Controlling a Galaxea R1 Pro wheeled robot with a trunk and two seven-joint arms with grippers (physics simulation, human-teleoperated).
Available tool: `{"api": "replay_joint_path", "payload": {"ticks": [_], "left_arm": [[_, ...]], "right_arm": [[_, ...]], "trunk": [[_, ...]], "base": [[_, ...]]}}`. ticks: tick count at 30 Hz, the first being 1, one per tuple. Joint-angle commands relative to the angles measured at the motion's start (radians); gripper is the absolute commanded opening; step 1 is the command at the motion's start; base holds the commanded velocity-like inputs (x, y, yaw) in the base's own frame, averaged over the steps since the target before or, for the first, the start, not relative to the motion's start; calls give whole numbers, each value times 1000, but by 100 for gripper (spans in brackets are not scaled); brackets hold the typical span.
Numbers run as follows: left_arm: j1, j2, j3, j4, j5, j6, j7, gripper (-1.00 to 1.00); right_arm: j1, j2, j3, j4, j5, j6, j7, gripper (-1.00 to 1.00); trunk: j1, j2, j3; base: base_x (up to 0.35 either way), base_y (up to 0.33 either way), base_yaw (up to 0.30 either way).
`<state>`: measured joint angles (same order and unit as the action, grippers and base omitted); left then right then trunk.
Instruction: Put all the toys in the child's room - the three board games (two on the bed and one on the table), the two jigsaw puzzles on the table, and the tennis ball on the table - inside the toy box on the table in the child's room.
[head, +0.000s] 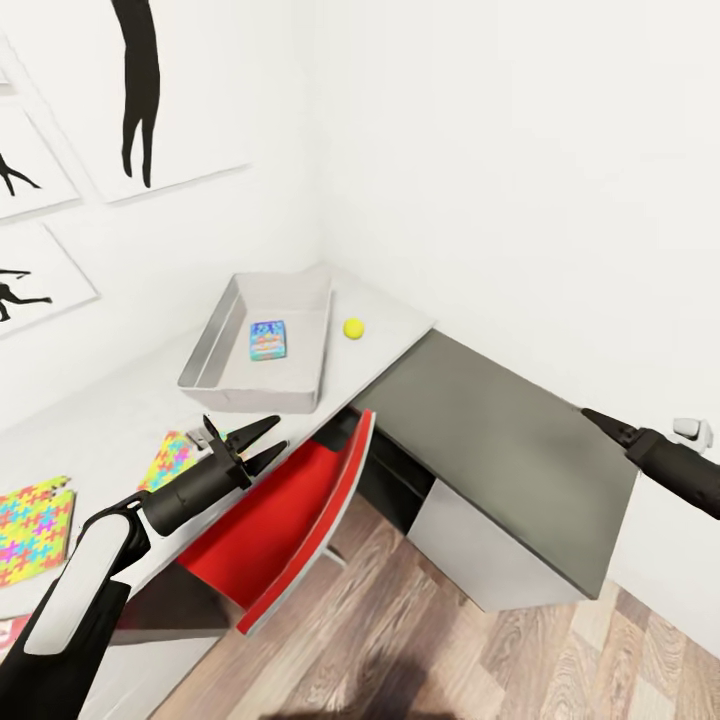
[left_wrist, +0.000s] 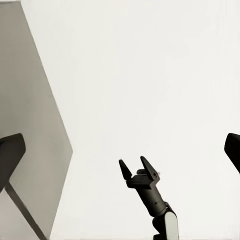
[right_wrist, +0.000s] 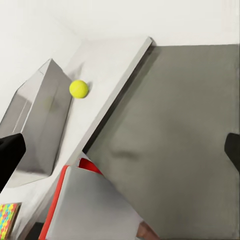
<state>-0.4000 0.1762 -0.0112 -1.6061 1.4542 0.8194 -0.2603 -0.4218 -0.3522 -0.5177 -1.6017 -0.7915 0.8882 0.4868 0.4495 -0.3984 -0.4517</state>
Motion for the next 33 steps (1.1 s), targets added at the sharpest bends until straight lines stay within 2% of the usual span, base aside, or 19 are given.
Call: {"api": "replay_joint_path", "payload": {"ticks": [1, 33], "left_arm": [[-1, 1, 0, 0, -1, 2, -3, 100], [-16, -2, -22, 1, -3, 1, 9, 100]], "right_arm": [[-1, 0, -1, 0, 2, 6, 4, 100], [-1, -4, 4, 2, 2, 8, -22, 100]], "trunk": [[1, -2, 0], [1, -2, 28]], "base": [[0, 0, -247], [0, 0, -247]]}}
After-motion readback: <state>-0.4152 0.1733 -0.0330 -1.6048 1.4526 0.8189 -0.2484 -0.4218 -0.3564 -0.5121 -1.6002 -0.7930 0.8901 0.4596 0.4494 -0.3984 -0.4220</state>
